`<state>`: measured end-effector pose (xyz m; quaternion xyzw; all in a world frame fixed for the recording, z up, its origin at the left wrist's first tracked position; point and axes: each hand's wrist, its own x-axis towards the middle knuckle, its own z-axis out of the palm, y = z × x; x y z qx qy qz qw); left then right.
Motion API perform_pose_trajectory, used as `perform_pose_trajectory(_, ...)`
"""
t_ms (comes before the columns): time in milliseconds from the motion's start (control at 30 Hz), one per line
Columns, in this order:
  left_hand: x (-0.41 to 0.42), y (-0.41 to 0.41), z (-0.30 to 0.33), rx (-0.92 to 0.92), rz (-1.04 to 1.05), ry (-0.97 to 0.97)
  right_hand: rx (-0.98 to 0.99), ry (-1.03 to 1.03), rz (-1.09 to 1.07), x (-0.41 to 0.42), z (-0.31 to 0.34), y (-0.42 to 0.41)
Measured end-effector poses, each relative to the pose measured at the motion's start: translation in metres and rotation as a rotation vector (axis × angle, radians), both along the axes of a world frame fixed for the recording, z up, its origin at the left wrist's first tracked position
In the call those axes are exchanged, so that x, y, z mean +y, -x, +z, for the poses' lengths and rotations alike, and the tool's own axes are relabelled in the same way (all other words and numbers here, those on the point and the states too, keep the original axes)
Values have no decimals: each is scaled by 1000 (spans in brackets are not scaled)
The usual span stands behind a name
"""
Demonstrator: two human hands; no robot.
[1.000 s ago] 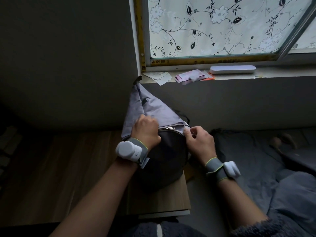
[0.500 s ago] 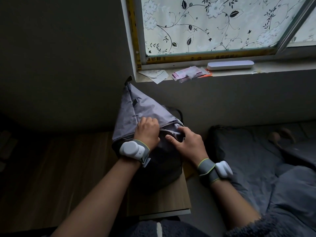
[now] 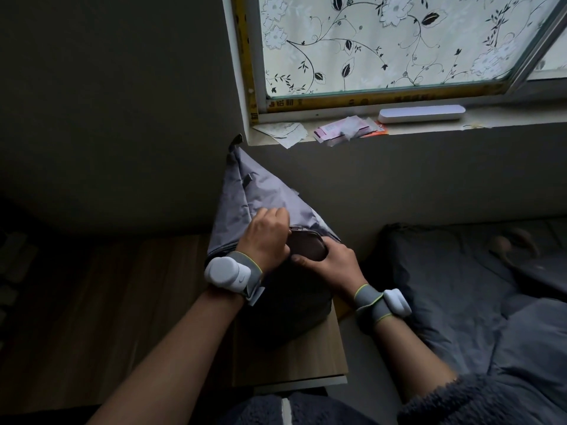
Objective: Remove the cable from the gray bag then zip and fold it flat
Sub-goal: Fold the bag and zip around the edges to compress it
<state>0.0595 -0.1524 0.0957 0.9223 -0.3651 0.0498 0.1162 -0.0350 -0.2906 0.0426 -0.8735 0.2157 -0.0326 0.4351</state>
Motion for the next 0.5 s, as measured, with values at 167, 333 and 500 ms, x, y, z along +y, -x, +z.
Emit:
perform_pose_trajectory(167,3,7,-1,-30,-19,1,144,-199,76,1,-14,2)
perform_pose_trajectory(333,10,1,2,-50,51,65,-179,-157,-110,14,-9,-2)
perform_pose_trajectory(500,14,-6,2,-61,52,99,-357,30,-91,22,5,-6)
